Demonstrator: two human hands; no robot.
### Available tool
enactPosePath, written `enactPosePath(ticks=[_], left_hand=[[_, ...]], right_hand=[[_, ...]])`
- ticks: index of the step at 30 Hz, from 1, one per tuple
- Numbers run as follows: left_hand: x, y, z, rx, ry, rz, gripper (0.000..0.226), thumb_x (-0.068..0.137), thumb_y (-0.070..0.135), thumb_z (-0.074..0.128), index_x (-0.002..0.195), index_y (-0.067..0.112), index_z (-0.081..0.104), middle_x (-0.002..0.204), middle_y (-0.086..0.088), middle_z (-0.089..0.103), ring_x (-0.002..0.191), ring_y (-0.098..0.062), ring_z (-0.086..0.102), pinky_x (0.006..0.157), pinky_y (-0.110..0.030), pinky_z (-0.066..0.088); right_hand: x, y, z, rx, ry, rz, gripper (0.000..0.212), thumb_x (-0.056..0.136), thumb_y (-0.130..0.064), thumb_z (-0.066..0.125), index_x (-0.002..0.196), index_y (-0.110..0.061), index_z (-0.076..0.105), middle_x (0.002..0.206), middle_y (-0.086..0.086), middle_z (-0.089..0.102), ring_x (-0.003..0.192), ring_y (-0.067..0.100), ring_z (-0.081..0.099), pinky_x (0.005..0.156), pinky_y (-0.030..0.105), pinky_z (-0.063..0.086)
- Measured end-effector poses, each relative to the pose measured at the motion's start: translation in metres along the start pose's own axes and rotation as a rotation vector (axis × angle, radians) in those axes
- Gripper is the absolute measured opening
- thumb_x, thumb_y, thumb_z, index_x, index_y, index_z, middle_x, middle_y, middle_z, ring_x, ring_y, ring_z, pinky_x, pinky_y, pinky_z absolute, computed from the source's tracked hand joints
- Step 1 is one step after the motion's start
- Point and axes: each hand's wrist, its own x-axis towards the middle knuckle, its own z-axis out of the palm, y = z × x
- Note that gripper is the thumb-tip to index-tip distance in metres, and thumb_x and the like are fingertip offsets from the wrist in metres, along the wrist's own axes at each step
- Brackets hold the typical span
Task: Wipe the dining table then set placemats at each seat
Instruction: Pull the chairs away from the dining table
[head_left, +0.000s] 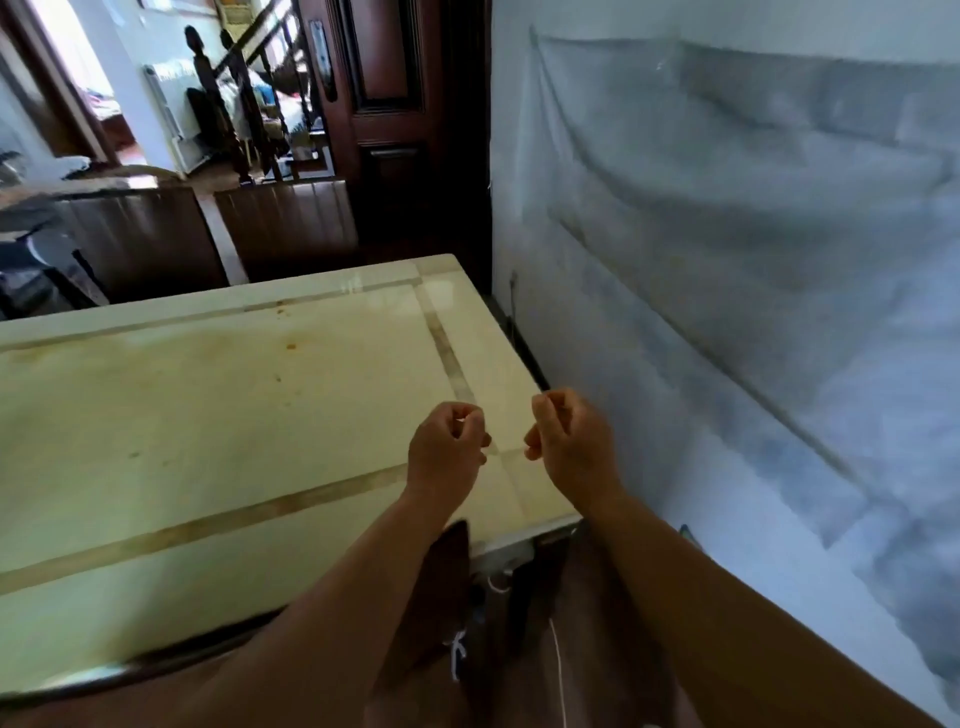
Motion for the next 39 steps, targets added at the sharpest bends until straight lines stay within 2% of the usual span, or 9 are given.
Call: enactPosePath(ticks=[5,7,12,16,20,26,32,36,39], left_hand=[[0.063,0.042,0.115,-0.090,0.161,-0.056,0.015,0.093,0.019,0.048,0.097,0.011,0.060,0.084,-0.009,0.067,0.075,-0.020,0.063,0.065,-0.030,0.053],[0.075,0.046,0.120,-0.115,0.199,-0.054,0.018,0.094,0.020,0.048,0.100,0.010,0.061,0.087,-0.010,0.067,0.077,-0.020,0.063,0.061,-0.025,0.050],[0.109,0.055,0.179,-0.161,0.296,-0.131,0.016,0.093,0.022,0.048,0.099,0.014,0.061,0.083,-0.005,0.067,0.075,-0.018,0.063,0.063,-0.027,0.050],[0.140,0.057,0.198,-0.186,0.378,-0.162,0.017,0.093,0.022,0.048,0.099,0.014,0.062,0.078,-0.001,0.065,0.069,-0.016,0.061,0.060,-0.026,0.049],[0.171,0.059,0.209,-0.175,0.408,-0.141,0.012,0.093,0.023,0.047,0.095,0.019,0.059,0.078,-0.001,0.064,0.066,-0.014,0.061,0.058,-0.023,0.048],[0.247,0.042,0.215,-0.214,0.499,-0.149,0.012,0.094,0.025,0.046,0.096,0.021,0.056,0.079,0.000,0.063,0.064,-0.012,0.059,0.057,-0.022,0.046],[0.351,0.017,0.201,-0.268,0.616,-0.204,0.014,0.095,0.029,0.042,0.094,0.021,0.053,0.082,0.000,0.062,0.065,-0.012,0.059,0.060,-0.025,0.046],[0.418,0.005,0.188,-0.274,0.682,-0.268,0.013,0.095,0.027,0.043,0.099,0.018,0.052,0.086,-0.003,0.063,0.064,-0.013,0.057,0.061,-0.028,0.046],[0.457,0.003,0.173,-0.267,0.727,-0.286,0.018,0.094,0.026,0.045,0.107,0.016,0.052,0.090,-0.004,0.064,0.064,-0.013,0.058,0.061,-0.027,0.047]], right_hand=[[0.100,0.043,-0.073,0.008,-0.033,0.002,0.025,0.096,-0.037,0.044,0.074,-0.028,0.051,0.060,-0.004,0.061,0.052,0.000,0.060,0.049,0.007,0.041],[0.113,0.039,-0.081,0.011,-0.071,0.001,0.024,0.097,-0.039,0.041,0.076,-0.030,0.050,0.065,-0.002,0.064,0.057,0.006,0.063,0.053,0.013,0.043],[0.187,0.062,-0.128,0.069,-0.143,0.006,0.023,0.097,-0.036,0.042,0.079,-0.026,0.052,0.068,0.000,0.065,0.058,0.008,0.063,0.044,0.004,0.039],[0.230,0.078,-0.132,0.063,-0.186,0.011,0.026,0.098,-0.033,0.041,0.077,-0.023,0.052,0.065,0.000,0.065,0.056,0.009,0.063,0.043,0.003,0.037],[0.266,0.086,-0.126,0.055,-0.221,0.026,0.026,0.097,-0.032,0.041,0.082,-0.019,0.057,0.062,-0.002,0.064,0.055,0.010,0.063,0.048,0.010,0.045],[0.351,0.101,-0.085,0.019,-0.271,-0.030,0.030,0.098,-0.034,0.039,0.082,-0.017,0.058,0.062,-0.001,0.064,0.060,0.014,0.064,0.062,0.025,0.053],[0.441,0.116,0.001,0.017,-0.419,-0.051,0.026,0.098,-0.039,0.035,0.085,-0.027,0.055,0.070,-0.004,0.066,0.066,0.008,0.065,0.061,0.021,0.045],[0.501,0.117,0.061,-0.004,-0.461,-0.029,0.028,0.099,-0.038,0.032,0.092,-0.023,0.055,0.075,-0.006,0.066,0.070,0.008,0.063,0.058,0.017,0.040],[0.537,0.110,0.103,0.004,-0.458,-0.007,0.031,0.099,-0.038,0.032,0.097,-0.019,0.056,0.078,-0.004,0.065,0.074,0.012,0.064,0.061,0.020,0.043]])
